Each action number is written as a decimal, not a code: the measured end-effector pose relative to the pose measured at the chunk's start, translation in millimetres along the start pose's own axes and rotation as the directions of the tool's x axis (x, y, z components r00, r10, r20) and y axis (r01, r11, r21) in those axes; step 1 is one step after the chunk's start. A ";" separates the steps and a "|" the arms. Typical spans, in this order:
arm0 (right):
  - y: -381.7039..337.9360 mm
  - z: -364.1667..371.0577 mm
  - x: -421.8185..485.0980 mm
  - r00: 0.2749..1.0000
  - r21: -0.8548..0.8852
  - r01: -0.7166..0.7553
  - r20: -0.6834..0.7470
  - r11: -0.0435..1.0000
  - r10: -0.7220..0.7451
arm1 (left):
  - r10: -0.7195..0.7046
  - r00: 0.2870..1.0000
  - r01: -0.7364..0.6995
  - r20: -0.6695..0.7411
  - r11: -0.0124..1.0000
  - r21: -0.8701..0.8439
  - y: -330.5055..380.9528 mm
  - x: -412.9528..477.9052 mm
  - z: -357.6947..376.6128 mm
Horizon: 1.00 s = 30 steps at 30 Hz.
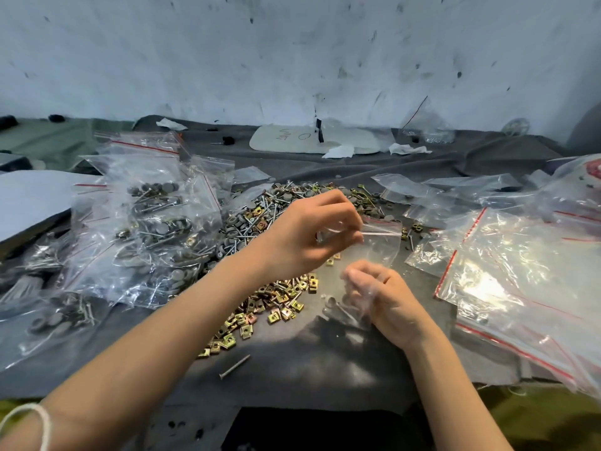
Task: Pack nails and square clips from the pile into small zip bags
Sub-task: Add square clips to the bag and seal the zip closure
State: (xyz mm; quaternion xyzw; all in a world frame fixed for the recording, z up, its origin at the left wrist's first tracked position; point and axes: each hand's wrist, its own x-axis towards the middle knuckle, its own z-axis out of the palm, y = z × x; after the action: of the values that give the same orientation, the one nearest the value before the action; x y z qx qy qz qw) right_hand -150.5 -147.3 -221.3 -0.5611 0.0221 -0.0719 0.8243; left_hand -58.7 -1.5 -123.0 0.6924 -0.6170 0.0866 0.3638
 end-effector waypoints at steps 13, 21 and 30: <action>10.3 -2.6 4.0 0.742 -0.647 0.277 -0.326 0.711 -0.585 | -0.457 0.885 0.465 -0.083 0.876 0.132 -19.0 -35.9 -38.1; 12.9 -0.4 5.0 0.786 -0.742 0.203 -0.266 0.639 -0.559 | -0.708 0.636 0.455 0.308 0.666 0.591 -34.6 -94.9 -42.9; 12.9 1.9 3.6 0.815 -0.675 0.178 -0.307 0.716 -0.491 | -0.686 0.670 0.456 0.284 0.683 0.571 -31.9 -95.7 -32.9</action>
State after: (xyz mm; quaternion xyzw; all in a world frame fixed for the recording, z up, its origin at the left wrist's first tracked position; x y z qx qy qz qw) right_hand -145.6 -141.4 -232.5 -0.7585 0.1360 -0.3458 0.5354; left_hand -39.9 93.6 -166.4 0.9173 -0.3909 -0.0674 0.0361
